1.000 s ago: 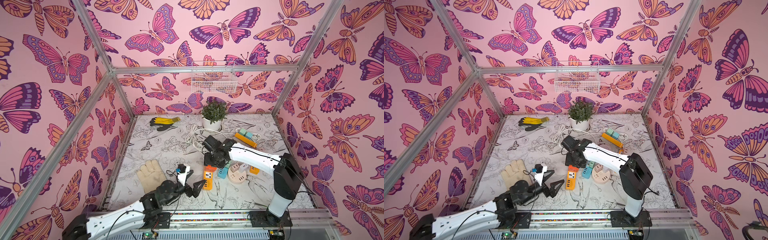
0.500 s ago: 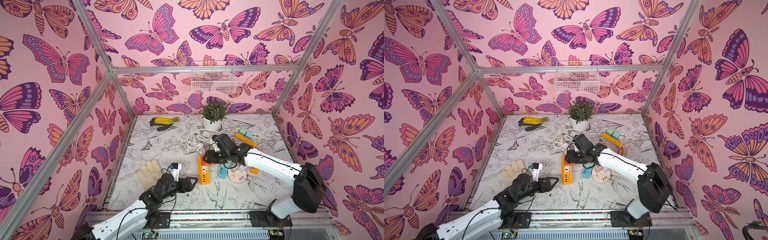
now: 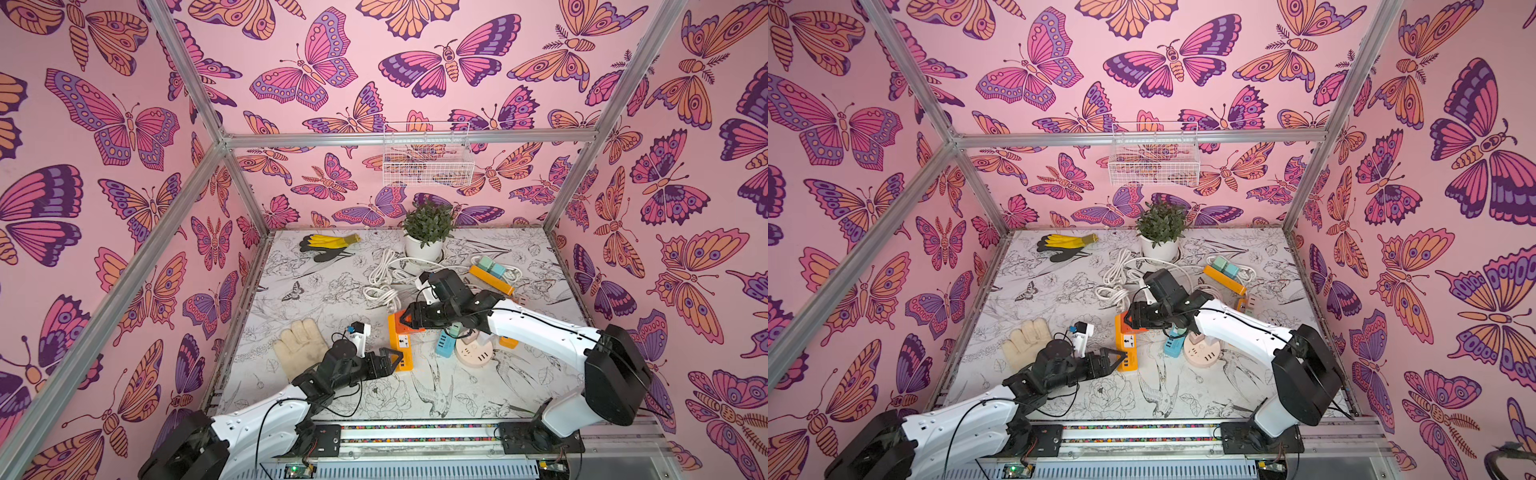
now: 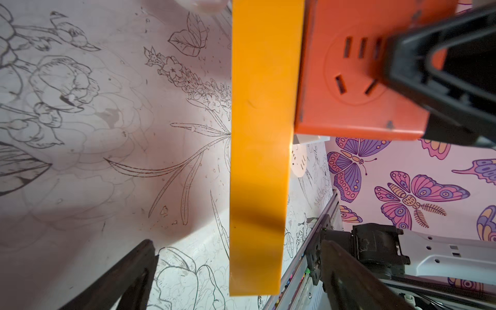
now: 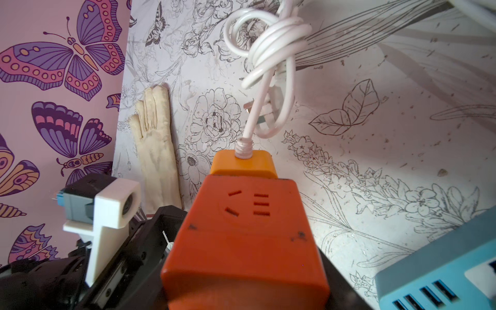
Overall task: Pull the plug off the socket
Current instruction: Pick up the socket from the center of the board.
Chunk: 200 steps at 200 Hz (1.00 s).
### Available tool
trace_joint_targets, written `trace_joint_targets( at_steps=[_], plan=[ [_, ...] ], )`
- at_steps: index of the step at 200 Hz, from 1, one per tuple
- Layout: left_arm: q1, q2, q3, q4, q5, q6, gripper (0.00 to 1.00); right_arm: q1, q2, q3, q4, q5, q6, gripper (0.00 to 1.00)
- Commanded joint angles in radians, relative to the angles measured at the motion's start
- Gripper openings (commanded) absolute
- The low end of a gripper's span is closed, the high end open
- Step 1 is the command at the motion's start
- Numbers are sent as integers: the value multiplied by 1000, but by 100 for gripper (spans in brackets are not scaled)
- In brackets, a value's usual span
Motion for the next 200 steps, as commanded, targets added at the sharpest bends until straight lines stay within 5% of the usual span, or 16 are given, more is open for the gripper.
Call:
trace_joint_targets(
  at_steps=[1,68,90,159,200],
  plan=[
    [6,92,57,66,12,-11,96,1,-4,31,81,-43,-1,51],
    [12,277,168,83,4,-57,37,1,-12,22,84,-23,10,51],
    [21,324,155,95,-2,-91,27,1,-15,19,85,-13,11,51],
    [112,305,86,66,-2,-115,21,-2,-183,-47,48,76,26,51],
    [144,315,105,30,28,-66,20,-91,-200,-100,77,-81,40,50]
  ],
)
